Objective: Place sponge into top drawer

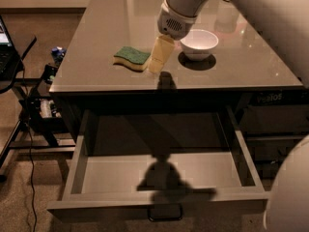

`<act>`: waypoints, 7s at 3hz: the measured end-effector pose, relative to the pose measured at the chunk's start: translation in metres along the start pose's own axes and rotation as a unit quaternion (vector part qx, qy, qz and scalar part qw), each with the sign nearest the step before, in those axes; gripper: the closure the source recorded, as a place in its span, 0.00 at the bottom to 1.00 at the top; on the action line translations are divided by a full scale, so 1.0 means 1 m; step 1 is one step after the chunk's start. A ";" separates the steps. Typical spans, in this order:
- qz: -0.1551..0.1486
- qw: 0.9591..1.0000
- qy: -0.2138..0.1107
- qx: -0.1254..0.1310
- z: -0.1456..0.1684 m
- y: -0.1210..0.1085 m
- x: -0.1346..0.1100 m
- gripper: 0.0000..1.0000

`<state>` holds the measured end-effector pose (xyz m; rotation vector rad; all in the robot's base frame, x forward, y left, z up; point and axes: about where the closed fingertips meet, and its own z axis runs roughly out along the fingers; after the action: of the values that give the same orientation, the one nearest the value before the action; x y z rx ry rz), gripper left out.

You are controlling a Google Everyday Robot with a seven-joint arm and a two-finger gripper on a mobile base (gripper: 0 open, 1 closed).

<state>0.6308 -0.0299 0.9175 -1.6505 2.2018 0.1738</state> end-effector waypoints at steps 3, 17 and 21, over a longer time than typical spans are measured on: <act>0.009 0.999 -0.037 -0.019 0.039 -0.034 -0.057 0.00; 0.085 0.995 -0.003 -0.052 0.115 -0.080 -0.052 1.00; 0.042 0.999 -0.013 -0.022 0.054 0.001 -0.023 1.00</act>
Offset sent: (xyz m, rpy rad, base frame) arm 0.0640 0.0640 0.0025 0.1163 -0.0100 0.0083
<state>0.6476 0.0086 0.8768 -1.5703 2.2647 0.2672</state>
